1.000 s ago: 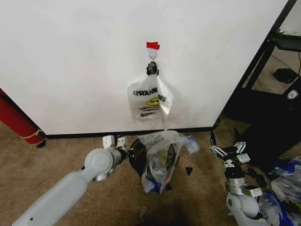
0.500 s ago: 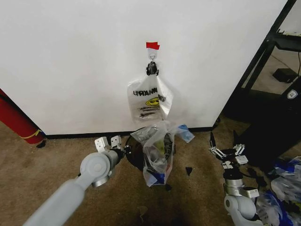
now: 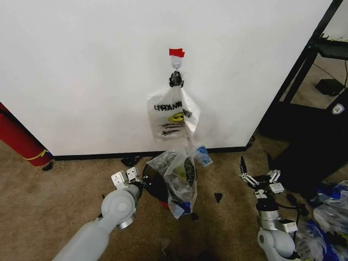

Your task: Pick up the garbage bag from the wall and place it over the trash bin.

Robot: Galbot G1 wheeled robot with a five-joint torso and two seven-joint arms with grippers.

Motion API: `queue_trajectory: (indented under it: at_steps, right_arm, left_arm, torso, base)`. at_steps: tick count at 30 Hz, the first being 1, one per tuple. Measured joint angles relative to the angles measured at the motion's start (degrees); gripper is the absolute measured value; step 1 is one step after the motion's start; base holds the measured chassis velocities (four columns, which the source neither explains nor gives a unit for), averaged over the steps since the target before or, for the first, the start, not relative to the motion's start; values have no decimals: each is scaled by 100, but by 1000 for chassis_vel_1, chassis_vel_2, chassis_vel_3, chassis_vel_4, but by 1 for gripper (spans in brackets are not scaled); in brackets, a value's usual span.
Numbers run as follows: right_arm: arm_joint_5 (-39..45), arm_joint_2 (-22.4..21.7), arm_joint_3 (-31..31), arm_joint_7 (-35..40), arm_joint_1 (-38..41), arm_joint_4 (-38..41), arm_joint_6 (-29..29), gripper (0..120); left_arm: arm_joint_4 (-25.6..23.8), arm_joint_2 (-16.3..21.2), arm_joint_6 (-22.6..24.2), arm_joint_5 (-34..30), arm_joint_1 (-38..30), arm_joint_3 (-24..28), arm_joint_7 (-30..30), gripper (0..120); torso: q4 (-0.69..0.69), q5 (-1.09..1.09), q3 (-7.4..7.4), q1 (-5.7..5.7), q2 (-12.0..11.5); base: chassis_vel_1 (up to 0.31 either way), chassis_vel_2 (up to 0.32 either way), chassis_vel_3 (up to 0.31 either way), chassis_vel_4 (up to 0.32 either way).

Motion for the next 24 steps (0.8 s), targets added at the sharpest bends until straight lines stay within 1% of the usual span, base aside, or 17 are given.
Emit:
queue_trajectory:
  at_steps: [3,7,10,11,14,16,18,19,20,24]
  right_arm:
    - [-5,-73,-27,0,51,-11,0,100]
    - [1,-172,-38,2,55,-17,0,100]
    - [12,-234,-44,3,52,-31,0,100]
    - [12,-234,-44,3,52,-31,0,100]
    - [30,-245,-67,4,56,-37,0,100]
    - [35,-245,-86,3,57,-37,0,100]
    - [36,-245,-101,3,58,-24,0,100]
    - [36,-245,-101,3,58,-24,0,100]
    - [36,-245,-107,2,58,-20,0,100]
    - [34,-235,-118,-9,56,-13,0,100]
  left_arm:
    - [6,-167,-21,118,95,-8,-4,0]
    - [-68,-216,-21,201,132,-9,-85,0]
    - [-166,-192,-19,345,186,-15,-77,11]
    - [-166,-192,-19,345,186,-15,-77,11]
    - [-209,-200,-77,594,313,-16,-25,25]
    - [-265,-222,-93,701,399,-16,-15,31]
    - [-349,-235,-102,843,482,-36,-2,41]
    - [-349,-235,-102,843,482,-36,-2,41]
    - [-393,-227,-123,941,517,-64,24,46]
    - [-666,-4,-335,1399,665,-212,242,62]
  torso:
    - [0,-1,0,0,0]
    - [0,-1,0,0,0]
    - [-1,-1,0,0,0]
    - [-1,-1,0,0,0]
    - [0,-1,0,0,0]
    - [1,-1,0,0,0]
    - [0,-1,0,0,0]
    - [0,-1,0,0,0]
    - [-1,-1,0,0,0]
    - [1,-2,0,0,-1]
  base:
    - [0,0,0,0]
    - [0,0,0,0]
    - [0,0,0,0]
    - [0,0,0,0]
    - [0,0,0,0]
    - [0,0,0,0]
    - [0,0,0,0]
    - [0,0,0,0]
    - [0,0,0,0]
    - [0,0,0,0]
